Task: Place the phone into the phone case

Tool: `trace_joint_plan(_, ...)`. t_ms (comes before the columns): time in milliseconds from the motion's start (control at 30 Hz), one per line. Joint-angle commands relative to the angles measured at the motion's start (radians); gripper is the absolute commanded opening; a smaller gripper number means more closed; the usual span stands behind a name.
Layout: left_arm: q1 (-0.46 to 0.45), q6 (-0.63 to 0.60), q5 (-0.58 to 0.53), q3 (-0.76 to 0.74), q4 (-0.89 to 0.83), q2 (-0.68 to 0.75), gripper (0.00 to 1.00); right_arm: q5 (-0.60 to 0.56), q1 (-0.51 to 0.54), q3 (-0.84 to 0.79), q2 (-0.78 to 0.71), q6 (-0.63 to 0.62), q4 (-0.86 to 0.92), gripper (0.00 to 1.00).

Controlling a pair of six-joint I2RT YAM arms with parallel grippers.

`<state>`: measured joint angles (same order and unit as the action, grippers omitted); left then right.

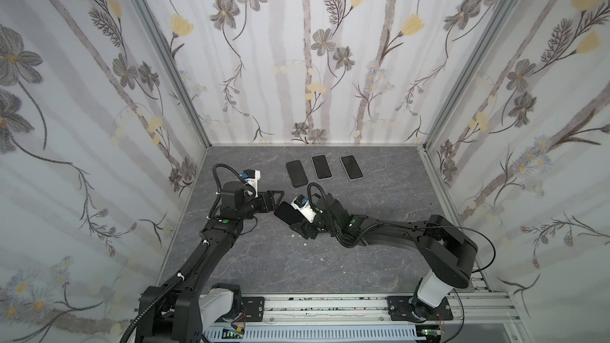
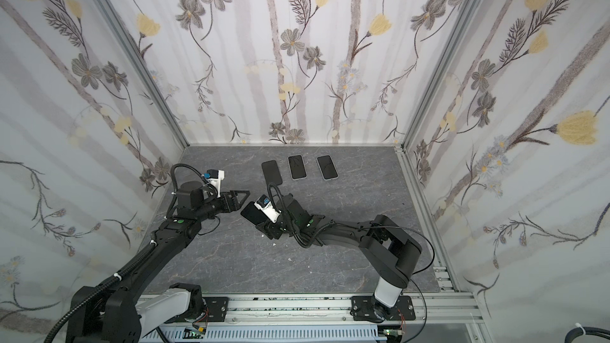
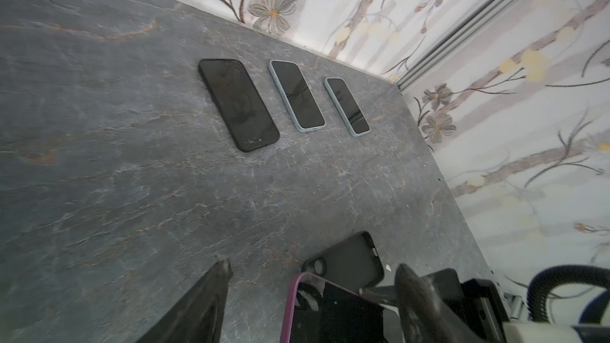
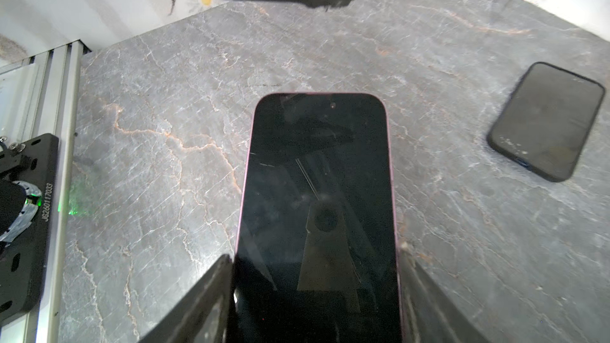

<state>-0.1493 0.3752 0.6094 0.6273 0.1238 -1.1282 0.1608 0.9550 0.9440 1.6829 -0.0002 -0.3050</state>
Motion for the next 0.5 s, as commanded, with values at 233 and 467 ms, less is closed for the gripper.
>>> trace_joint_plan(233, -0.016, 0.083, 0.206, 0.016, 0.088, -0.042, 0.64, -0.068, -0.017, -0.033, -0.081, -0.006, -0.091, 0.56)
trace_joint_plan(467, -0.024, 0.086, 0.229, 0.017, 0.096, -0.046, 0.49, -0.103, -0.019, -0.044, -0.132, -0.016, -0.092, 0.56)
